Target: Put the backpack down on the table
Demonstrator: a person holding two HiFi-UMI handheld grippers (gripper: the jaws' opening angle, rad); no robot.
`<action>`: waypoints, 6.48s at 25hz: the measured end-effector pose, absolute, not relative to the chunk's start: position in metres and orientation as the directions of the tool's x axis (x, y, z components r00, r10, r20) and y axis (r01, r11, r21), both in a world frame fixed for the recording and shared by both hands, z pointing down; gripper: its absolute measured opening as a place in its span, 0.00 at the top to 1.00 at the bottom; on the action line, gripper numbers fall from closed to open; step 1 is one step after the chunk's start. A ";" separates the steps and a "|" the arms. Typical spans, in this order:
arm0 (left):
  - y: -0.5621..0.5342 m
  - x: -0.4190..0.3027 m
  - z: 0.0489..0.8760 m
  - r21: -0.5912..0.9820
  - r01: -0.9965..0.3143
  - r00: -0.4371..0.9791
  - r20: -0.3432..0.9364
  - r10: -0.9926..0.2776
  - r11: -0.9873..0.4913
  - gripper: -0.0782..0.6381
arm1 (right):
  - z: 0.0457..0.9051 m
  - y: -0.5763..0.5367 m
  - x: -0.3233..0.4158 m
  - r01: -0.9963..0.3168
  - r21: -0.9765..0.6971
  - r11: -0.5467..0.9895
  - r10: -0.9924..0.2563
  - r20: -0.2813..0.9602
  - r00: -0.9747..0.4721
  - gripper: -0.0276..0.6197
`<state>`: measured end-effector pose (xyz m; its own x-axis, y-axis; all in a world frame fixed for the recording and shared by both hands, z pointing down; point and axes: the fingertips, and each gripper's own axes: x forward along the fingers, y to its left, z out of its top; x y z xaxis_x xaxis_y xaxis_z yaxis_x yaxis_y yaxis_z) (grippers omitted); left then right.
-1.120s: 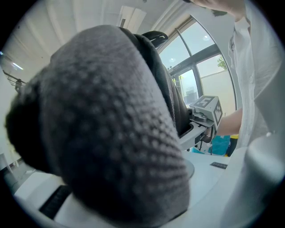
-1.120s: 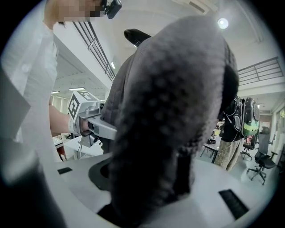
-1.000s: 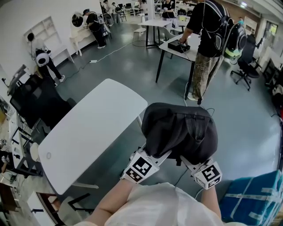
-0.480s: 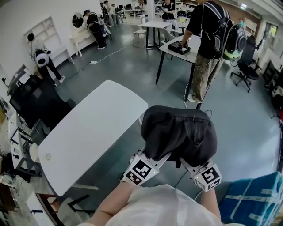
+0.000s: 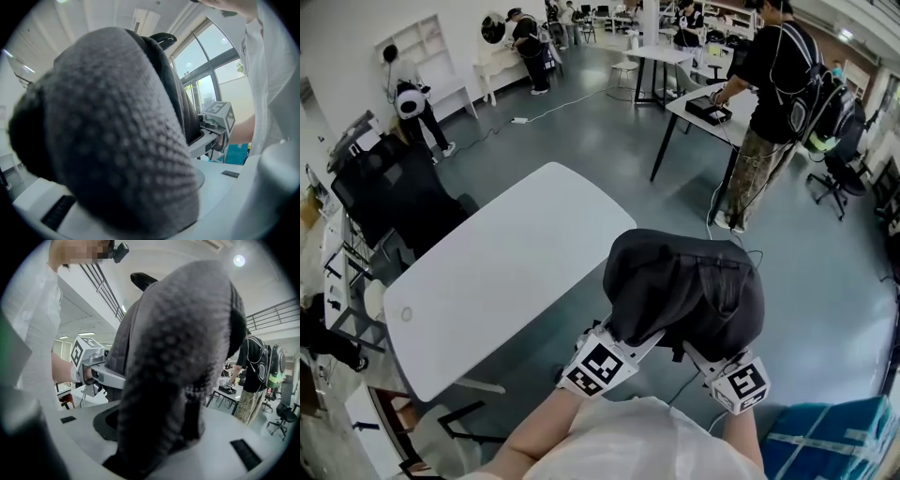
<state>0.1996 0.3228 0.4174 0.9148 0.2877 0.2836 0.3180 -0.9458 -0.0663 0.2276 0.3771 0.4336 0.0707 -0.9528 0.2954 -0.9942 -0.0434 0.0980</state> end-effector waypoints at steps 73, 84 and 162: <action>-0.219 -0.031 0.445 0.027 -0.521 0.814 0.315 -0.487 -0.853 0.70 | 0.460 -0.202 0.028 -0.663 0.028 0.748 -0.624 0.371 -0.688 0.65; -0.296 -0.026 0.470 0.007 -0.619 0.747 0.314 -0.586 -0.786 0.70 | 0.484 -0.286 0.034 -0.590 0.039 0.807 -0.559 0.371 -0.741 0.65; -0.324 -0.078 0.642 0.088 -0.767 0.593 0.476 -0.650 -0.635 0.51 | 0.660 -0.322 0.052 -0.717 -0.103 0.689 -0.594 0.486 -0.641 0.48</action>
<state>-0.0775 -0.3242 0.6417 0.5929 -0.6499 0.4756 -0.7672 -0.6354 0.0881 0.0524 -0.3216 0.6596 -0.6406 -0.5942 0.4863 -0.7173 0.6892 -0.1029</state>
